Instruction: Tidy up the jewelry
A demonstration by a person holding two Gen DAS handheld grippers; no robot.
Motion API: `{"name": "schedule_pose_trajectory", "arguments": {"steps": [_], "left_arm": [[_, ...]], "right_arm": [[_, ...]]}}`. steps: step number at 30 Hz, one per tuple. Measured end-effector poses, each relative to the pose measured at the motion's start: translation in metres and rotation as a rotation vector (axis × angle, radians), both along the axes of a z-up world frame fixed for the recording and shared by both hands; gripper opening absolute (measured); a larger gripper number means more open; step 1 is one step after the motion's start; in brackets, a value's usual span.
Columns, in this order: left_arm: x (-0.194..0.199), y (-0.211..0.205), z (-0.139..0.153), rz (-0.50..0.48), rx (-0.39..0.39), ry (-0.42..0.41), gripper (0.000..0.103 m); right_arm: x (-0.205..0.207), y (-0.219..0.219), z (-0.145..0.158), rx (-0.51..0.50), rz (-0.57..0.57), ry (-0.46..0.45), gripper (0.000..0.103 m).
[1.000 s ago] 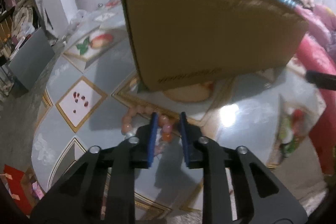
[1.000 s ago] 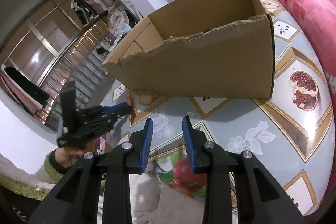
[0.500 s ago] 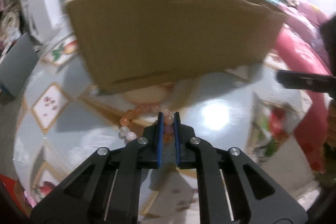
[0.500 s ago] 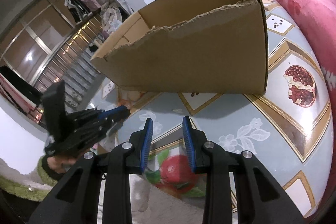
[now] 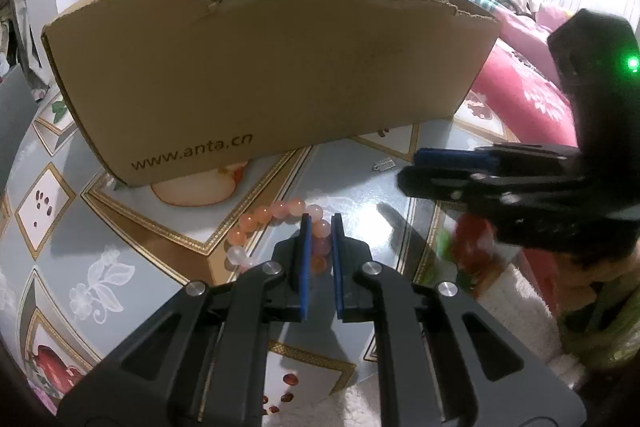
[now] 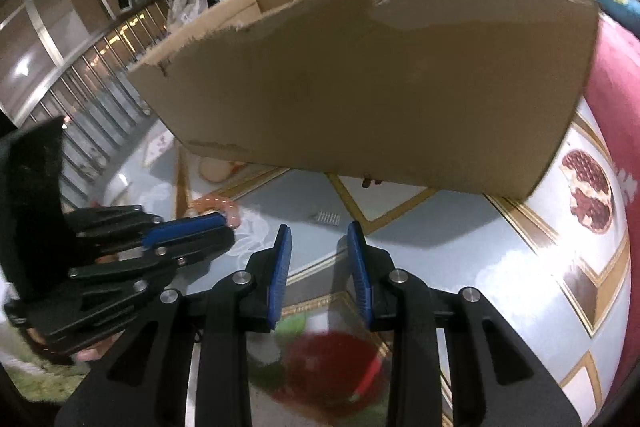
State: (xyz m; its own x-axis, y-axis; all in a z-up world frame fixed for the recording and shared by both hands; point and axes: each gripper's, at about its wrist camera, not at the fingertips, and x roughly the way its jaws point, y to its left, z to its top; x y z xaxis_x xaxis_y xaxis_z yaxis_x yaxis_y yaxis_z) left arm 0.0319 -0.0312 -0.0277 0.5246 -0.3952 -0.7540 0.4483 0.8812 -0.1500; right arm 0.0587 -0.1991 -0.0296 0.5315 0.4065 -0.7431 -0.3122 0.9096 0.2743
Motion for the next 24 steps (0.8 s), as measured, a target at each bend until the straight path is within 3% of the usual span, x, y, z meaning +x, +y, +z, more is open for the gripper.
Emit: {"name": "schedule_pose_trajectory", "arguments": {"steps": [7,14,24], "left_arm": [[0.001,0.004,0.001,-0.001,-0.012,0.001,0.008],[0.000,0.006,0.001,-0.003,-0.016,0.000,0.008],[0.001,0.006,0.000,-0.003,-0.018,0.002,0.008]], "right_arm": [[0.005,0.016,-0.001,-0.090,0.005,-0.065,0.019],[0.002,0.027,-0.001,-0.177,0.027,-0.113,0.019],[0.001,0.026,-0.002,-0.173,0.029,-0.116,0.015]]}}
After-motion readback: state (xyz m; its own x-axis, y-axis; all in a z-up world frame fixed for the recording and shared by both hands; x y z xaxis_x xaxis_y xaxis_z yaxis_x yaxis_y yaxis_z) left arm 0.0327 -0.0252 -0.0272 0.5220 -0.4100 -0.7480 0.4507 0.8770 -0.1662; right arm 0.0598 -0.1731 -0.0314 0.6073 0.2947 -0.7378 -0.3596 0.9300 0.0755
